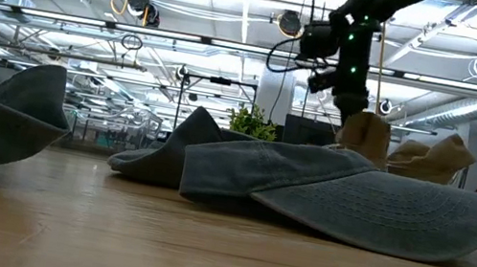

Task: Pick & Place hat
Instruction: Put the top brown cap into the right transparent bin

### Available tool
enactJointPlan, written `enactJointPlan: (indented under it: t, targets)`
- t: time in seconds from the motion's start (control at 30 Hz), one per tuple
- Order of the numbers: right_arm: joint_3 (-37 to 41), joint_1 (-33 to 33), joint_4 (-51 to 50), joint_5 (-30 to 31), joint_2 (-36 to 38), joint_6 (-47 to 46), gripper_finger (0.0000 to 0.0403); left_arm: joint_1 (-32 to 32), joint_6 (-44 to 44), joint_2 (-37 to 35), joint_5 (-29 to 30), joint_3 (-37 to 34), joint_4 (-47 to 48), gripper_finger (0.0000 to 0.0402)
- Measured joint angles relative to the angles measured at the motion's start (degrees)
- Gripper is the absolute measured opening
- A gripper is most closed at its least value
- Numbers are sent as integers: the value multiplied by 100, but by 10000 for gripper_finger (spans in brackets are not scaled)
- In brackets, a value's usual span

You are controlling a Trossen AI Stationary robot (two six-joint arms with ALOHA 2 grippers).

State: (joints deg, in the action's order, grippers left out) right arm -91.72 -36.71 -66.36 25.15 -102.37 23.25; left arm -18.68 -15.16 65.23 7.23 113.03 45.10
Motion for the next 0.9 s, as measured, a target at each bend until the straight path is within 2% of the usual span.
enactJointPlan:
  t: [0.1, 0.23, 0.47, 0.7, 0.9]
  targets:
    - [7, -142, -434, -249, 73, -118, 0, 0, 26, 0, 28, -2, 0, 136]
    - [61, -381, -740, -281, 197, -332, 0, 0, 59, 0, 30, -2, 0, 136]
    - [1119, -768, -707, -289, 920, -313, 0, 0, 60, 0, 30, -2, 0, 136]
    - [2028, -872, -106, -291, 1788, -289, 0, 0, -91, -2, 32, 1, -308, 136]
    - [2134, -777, 252, -269, 2140, -463, 0, 0, -136, -2, 30, 1, -358, 136]
